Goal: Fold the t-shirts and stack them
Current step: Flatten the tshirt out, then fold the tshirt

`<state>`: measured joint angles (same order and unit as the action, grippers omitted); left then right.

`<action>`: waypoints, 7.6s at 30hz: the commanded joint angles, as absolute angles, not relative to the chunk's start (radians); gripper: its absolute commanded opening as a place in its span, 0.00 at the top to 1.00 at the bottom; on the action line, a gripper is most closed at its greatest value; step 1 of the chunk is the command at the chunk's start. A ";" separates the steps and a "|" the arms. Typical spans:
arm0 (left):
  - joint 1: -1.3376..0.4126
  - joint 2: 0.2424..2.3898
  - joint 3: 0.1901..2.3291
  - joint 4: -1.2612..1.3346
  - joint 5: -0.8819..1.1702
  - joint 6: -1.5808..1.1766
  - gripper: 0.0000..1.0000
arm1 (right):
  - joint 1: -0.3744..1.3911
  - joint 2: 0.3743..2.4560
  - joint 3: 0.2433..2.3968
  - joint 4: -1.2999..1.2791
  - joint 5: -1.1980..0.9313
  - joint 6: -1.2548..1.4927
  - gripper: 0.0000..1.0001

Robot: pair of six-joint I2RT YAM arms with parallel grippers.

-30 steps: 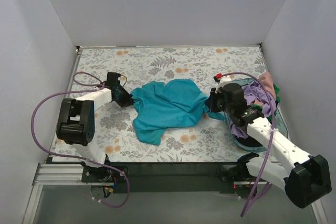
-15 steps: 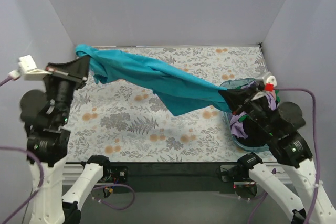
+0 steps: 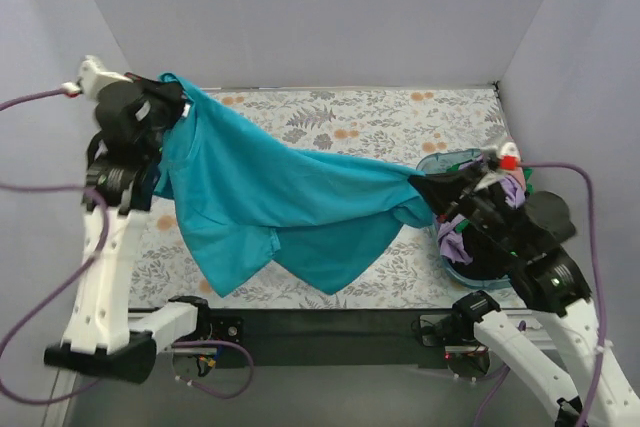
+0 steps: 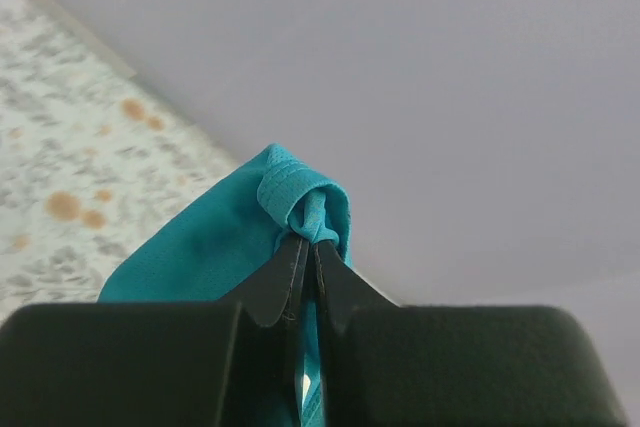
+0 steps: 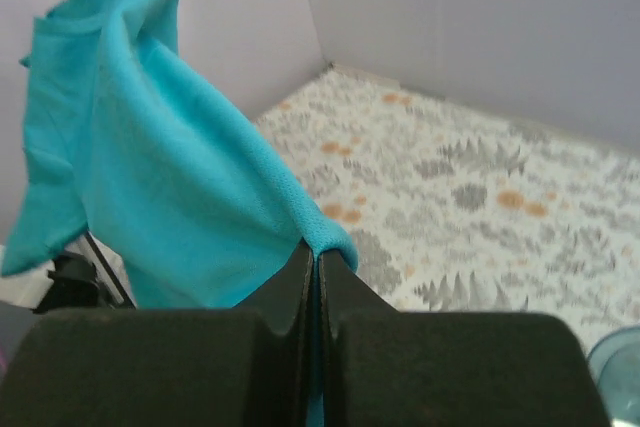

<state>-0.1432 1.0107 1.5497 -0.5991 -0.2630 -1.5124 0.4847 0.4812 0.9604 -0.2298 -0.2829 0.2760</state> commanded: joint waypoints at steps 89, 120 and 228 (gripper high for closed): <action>-0.083 0.851 1.846 -0.762 -0.074 -1.534 1.00 | 0.729 0.678 1.373 -0.400 -0.073 0.201 0.99; -0.066 1.575 1.431 -0.298 -0.371 -1.404 0.53 | 0.445 1.380 1.183 0.018 0.204 0.121 0.99; -0.256 1.017 0.462 -0.821 -0.139 -1.950 0.23 | 0.568 0.870 0.509 -0.207 0.187 0.535 0.02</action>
<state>-0.2409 0.9768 0.4824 -0.8070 -0.0864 -1.8866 0.5690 0.8639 0.4923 -0.2138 0.1440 0.5243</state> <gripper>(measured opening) 0.795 0.984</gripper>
